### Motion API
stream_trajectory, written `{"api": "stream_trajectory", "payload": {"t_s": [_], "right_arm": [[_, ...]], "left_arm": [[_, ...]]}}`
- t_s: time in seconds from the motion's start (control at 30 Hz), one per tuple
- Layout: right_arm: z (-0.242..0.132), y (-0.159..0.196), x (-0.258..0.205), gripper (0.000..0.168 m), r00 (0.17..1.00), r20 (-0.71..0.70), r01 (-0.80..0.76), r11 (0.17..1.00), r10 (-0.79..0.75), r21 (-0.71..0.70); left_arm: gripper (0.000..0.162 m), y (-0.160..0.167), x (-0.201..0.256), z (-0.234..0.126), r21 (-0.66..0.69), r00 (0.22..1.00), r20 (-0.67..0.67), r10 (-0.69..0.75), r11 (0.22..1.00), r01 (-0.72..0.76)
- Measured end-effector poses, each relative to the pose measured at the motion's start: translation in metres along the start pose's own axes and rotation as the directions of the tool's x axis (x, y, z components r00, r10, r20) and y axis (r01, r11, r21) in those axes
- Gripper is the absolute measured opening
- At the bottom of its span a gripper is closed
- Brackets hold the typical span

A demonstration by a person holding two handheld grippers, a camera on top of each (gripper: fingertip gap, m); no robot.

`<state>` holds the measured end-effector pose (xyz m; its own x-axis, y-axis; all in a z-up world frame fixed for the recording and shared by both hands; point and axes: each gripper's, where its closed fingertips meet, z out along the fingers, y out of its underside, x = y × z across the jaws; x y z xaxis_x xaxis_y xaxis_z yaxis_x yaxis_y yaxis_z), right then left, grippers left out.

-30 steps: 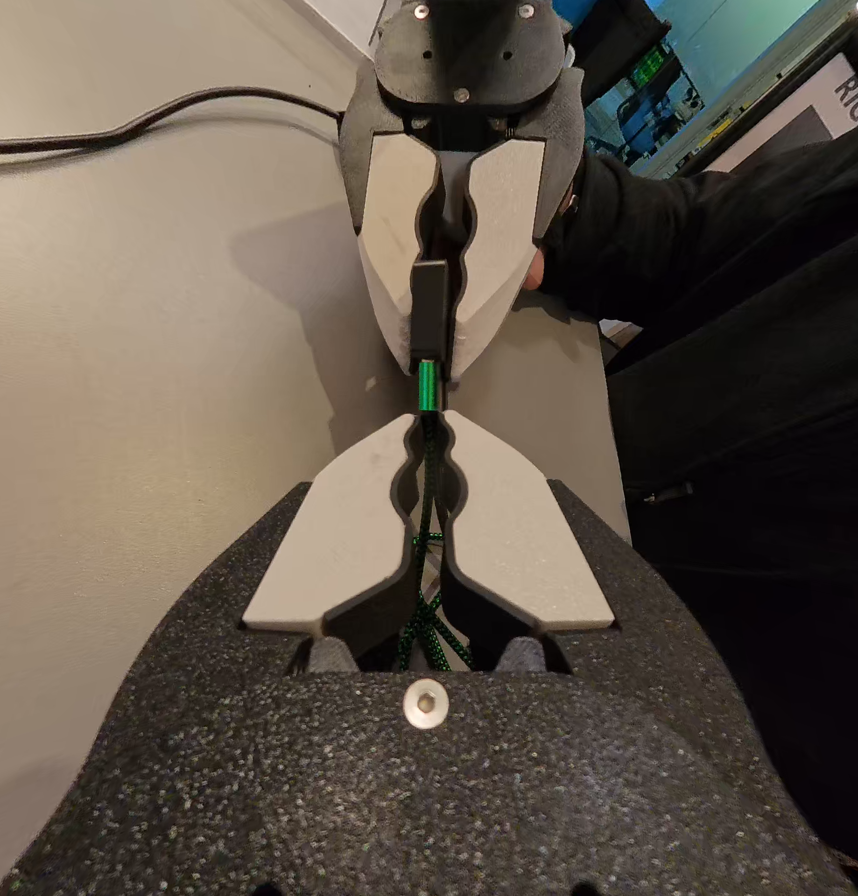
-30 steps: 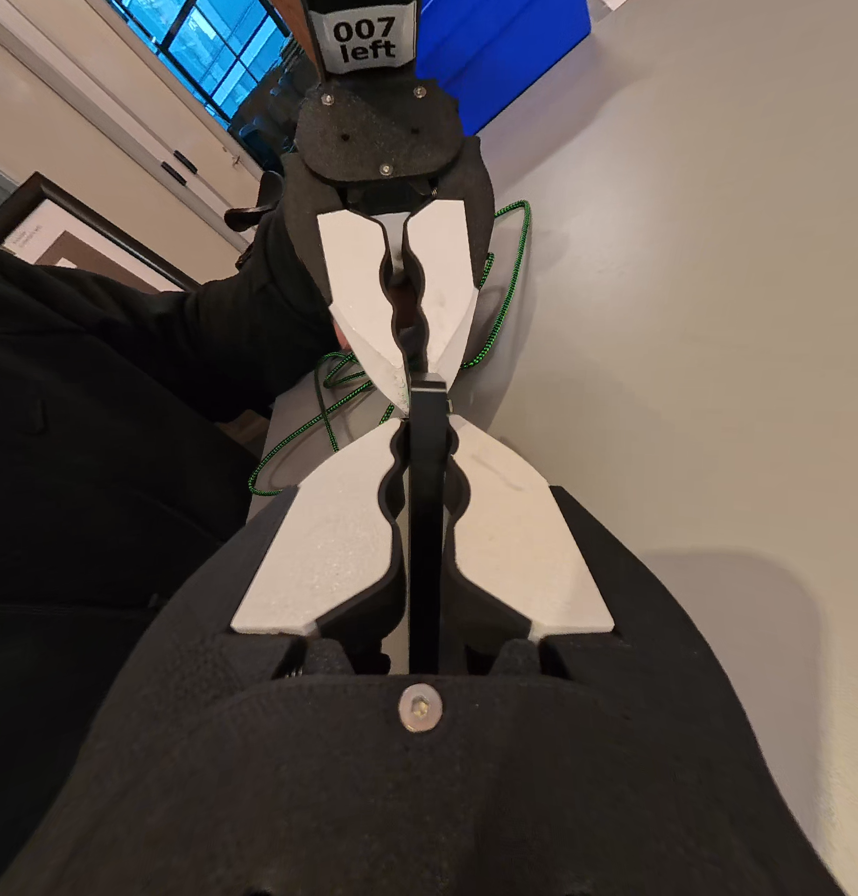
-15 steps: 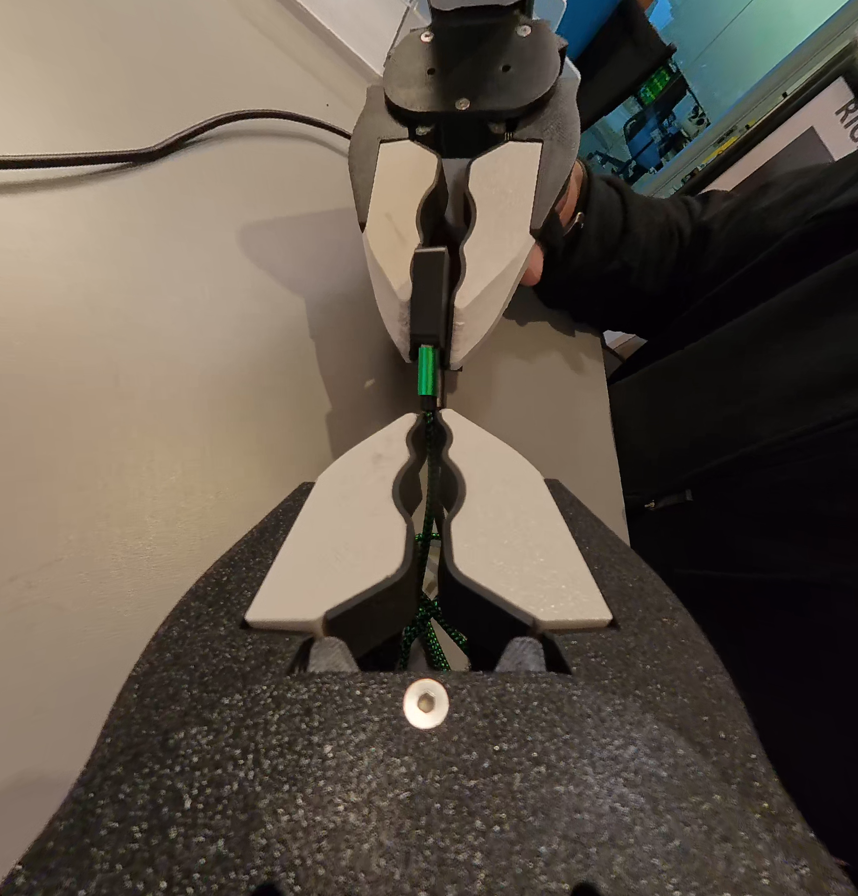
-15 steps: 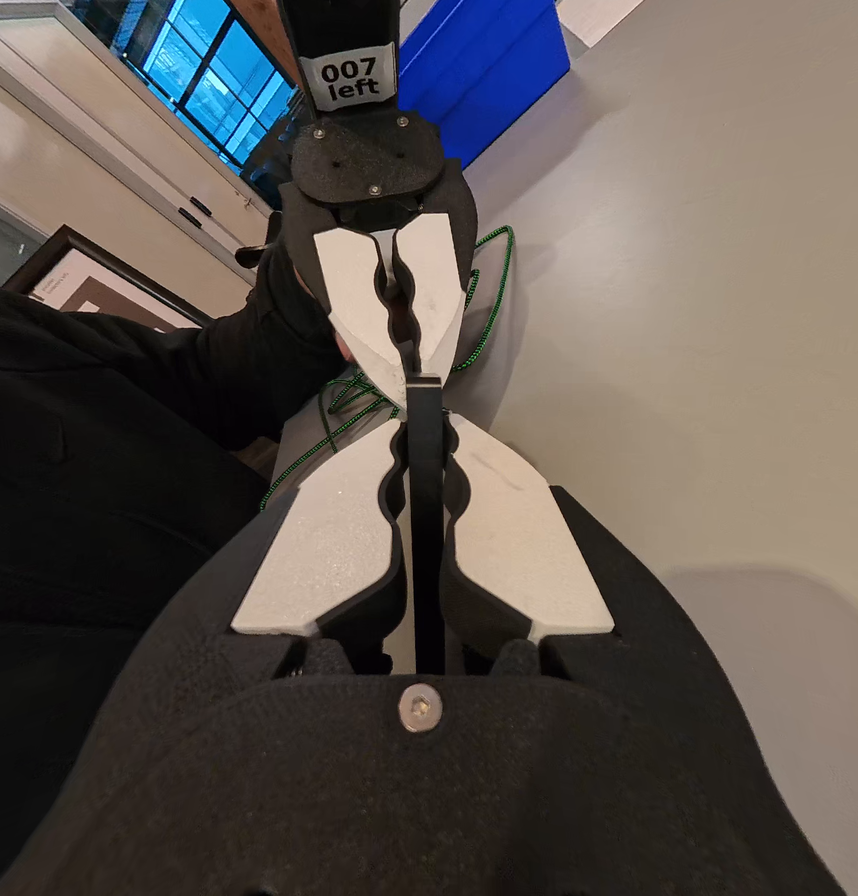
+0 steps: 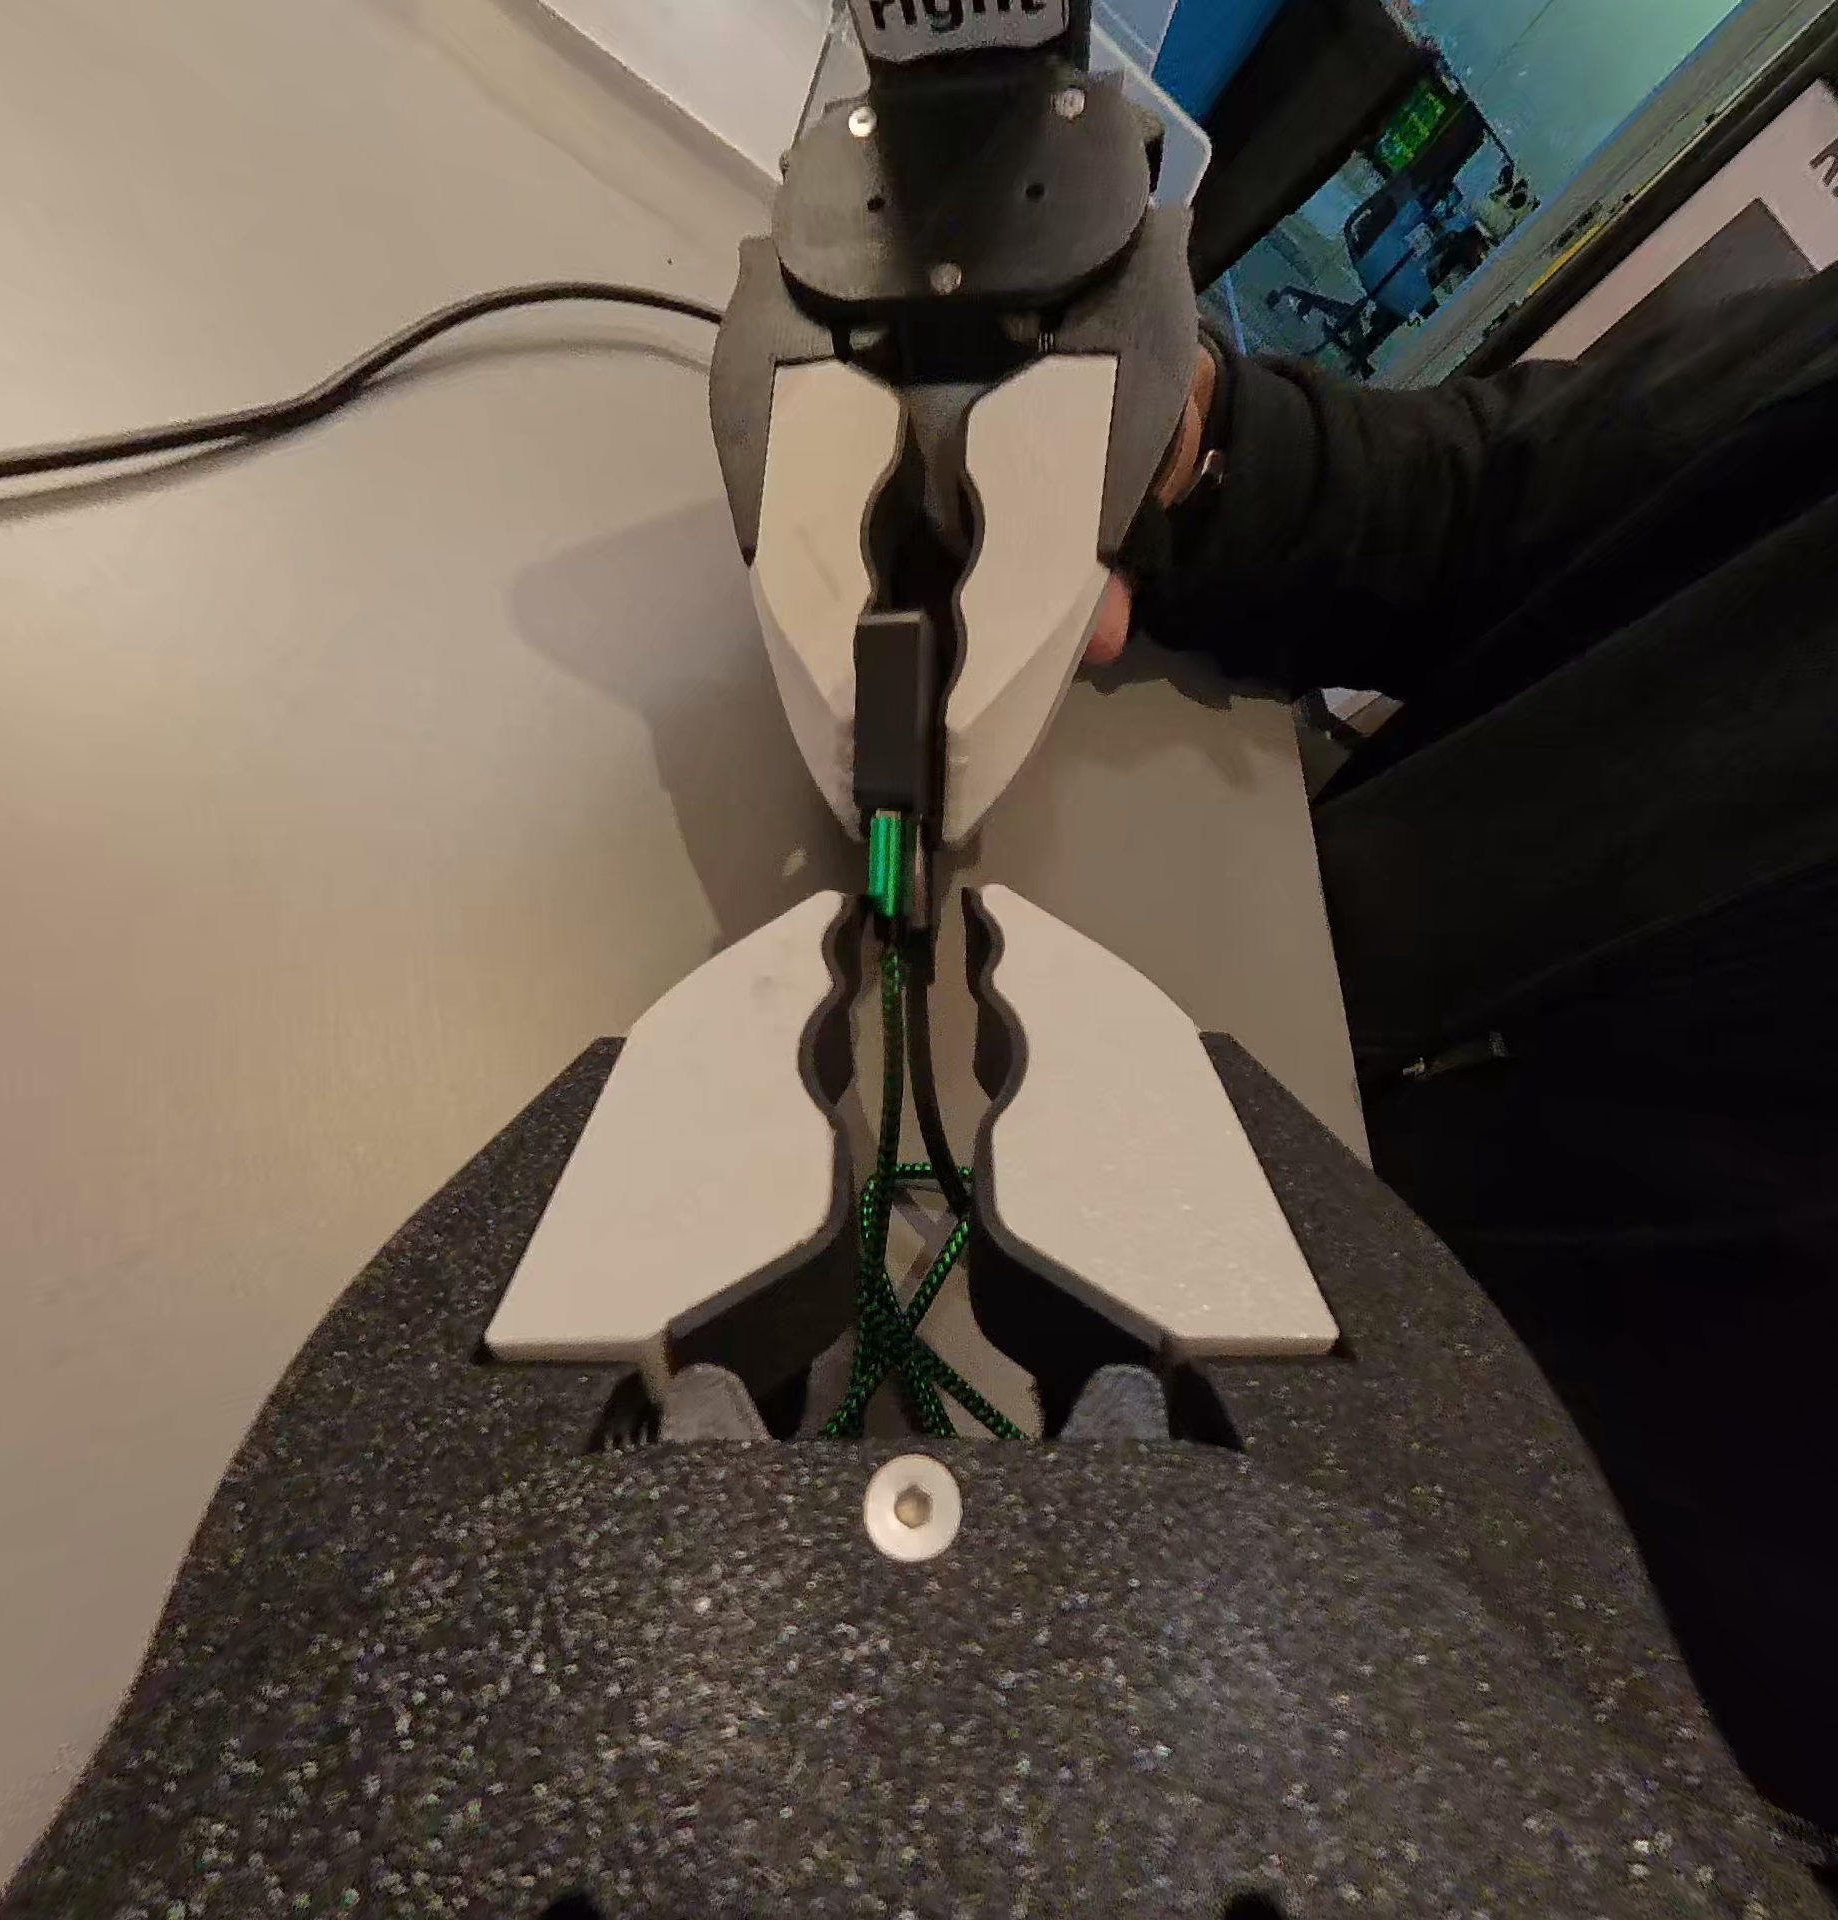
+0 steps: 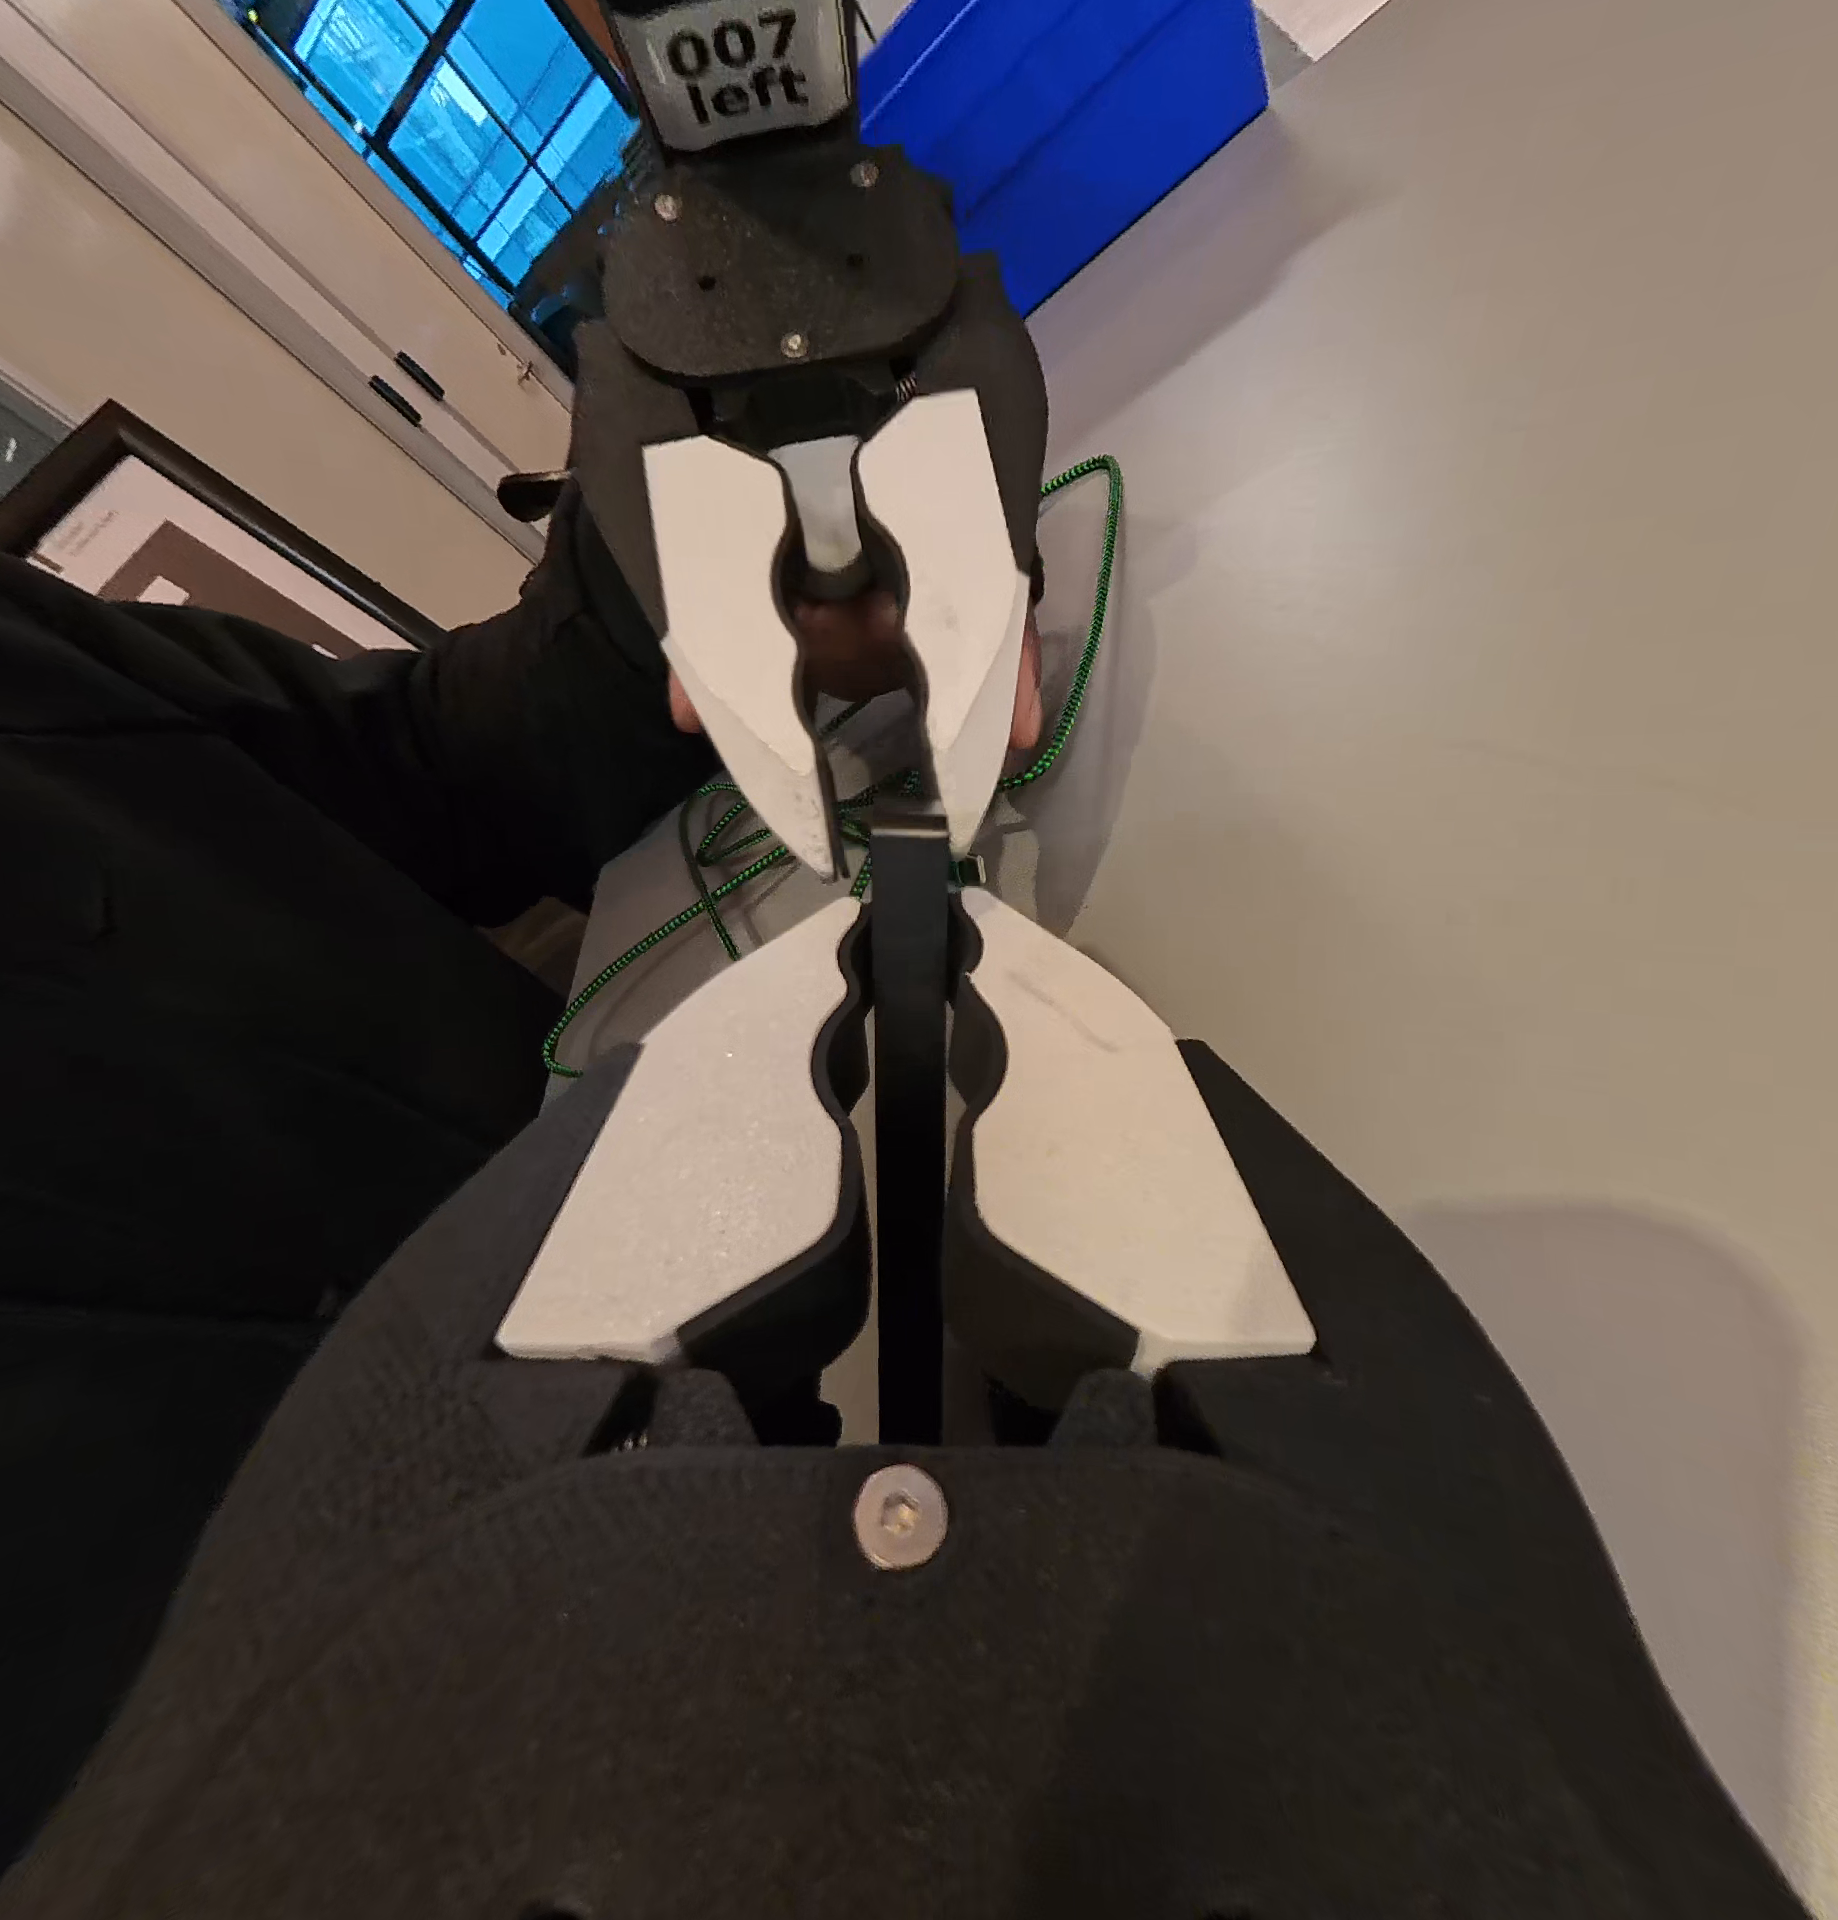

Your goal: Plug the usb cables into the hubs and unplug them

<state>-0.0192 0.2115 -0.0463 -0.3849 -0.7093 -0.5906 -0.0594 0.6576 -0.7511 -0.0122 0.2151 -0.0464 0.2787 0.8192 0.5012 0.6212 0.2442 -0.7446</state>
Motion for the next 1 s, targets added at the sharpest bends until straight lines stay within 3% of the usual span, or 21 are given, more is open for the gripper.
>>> {"api": "stream_trajectory", "payload": {"t_s": [0.1,0.17,0.37,0.43,0.67,0.73,0.8,1.0], "right_arm": [[0.003,0.003,-0.003,0.01,1.0,0.001,0.03,0.999,-0.03,-0.024],[0.003,0.003,-0.003,0.01,0.999,-0.001,0.042,0.999,-0.042,-0.02],[-0.006,-0.011,-0.002,0.02,0.998,-0.026,0.051,0.996,-0.049,0.079],[-0.004,-0.011,-0.006,0.011,0.999,0.011,0.048,0.995,-0.05,0.082],[-0.009,-0.014,-0.005,0.01,0.999,0.045,-0.002,0.995,-0.003,0.096],[-0.032,-0.026,0.011,0.01,0.999,-0.018,-0.041,0.981,0.045,0.19],[-0.074,-0.038,0.033,0.01,0.993,-0.077,-0.066,0.953,0.092,0.295],[-0.028,-0.007,0.034,0.014,0.986,-0.164,-0.029,0.998,0.037,0.047]], "left_arm": [[0.018,-0.001,0.001,0.006,-0.004,1.0,0.002,0.002,1.0,-0.002],[0.007,0.003,0.001,0.011,-0.017,1.0,-0.011,0.003,1.0,-0.003],[0.006,0.002,0.003,0.012,-0.009,1.0,-0.02,0.024,1.0,-0.024],[0.006,0.002,0.003,0.013,-0.021,0.999,0.0,0.044,0.999,-0.044],[0.007,-0.003,0.003,0.009,0.037,0.999,-0.041,0.0,0.999,0.002],[0.006,0.009,-0.01,-0.005,0.001,1.0,0.025,0.013,1.0,-0.013],[0.006,-0.006,-0.014,-0.03,0.134,0.999,0.0,-0.046,0.99,0.045],[0.006,-0.016,-0.019,-0.04,0.182,0.998,0.037,-0.052,0.982,0.045]]}}
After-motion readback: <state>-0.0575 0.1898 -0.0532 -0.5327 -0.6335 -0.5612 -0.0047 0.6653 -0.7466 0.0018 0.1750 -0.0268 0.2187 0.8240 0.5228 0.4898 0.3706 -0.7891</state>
